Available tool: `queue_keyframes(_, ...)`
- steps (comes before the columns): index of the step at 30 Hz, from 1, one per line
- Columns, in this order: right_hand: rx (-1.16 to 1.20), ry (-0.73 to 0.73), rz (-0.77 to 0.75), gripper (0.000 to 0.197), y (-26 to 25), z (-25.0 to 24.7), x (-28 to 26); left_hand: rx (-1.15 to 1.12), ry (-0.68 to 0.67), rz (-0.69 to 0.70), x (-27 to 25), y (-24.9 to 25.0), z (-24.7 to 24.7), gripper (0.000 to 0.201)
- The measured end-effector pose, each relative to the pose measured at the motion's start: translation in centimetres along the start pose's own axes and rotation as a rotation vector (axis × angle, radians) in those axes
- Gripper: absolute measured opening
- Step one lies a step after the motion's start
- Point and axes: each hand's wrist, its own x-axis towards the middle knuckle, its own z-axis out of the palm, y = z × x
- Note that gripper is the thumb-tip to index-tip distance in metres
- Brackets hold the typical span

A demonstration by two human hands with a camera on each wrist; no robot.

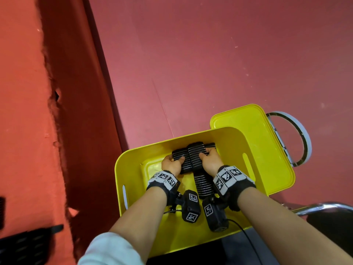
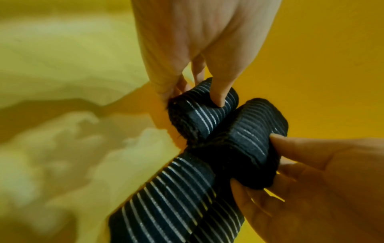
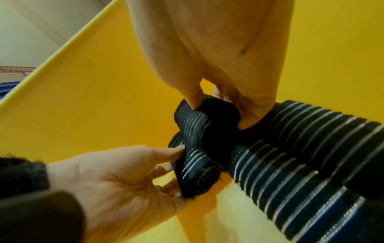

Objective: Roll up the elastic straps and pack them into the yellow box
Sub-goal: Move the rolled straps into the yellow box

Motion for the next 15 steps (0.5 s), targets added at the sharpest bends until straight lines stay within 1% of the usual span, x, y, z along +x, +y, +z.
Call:
queue_keyframes(2, 0.010, 0.021, -0.001, 0.036, 0.2, 0.0, 0.1, 0.010, 0.017, -0.002, 0.0, 0.2, 0.2, 0.050)
queue_keyframes(4, -0.017, 0.054, -0.008, 0.036, 0.3, -0.2, 0.2, 0.075, 0.031, 0.007, -0.1, 0.2, 0.5, 0.053)
queue_keyframes(7, -0.117, 0.117, -0.016, 0.037, 0.1, -0.5, -0.1, 0.189, 0.027, 0.017, -0.2, 0.1, 0.8, 0.052)
queue_keyframes(10, -0.151, 0.176, -0.014, 0.036, 0.0, -0.6, -0.1, 0.299, 0.038, 0.029, -0.4, 0.5, 0.9, 0.050)
queue_keyframes(15, -0.116, 0.181, 0.003, 0.038, -0.6, -0.8, -1.0, 0.439, 0.071, -0.002, -1.5, 2.0, 0.1, 0.053)
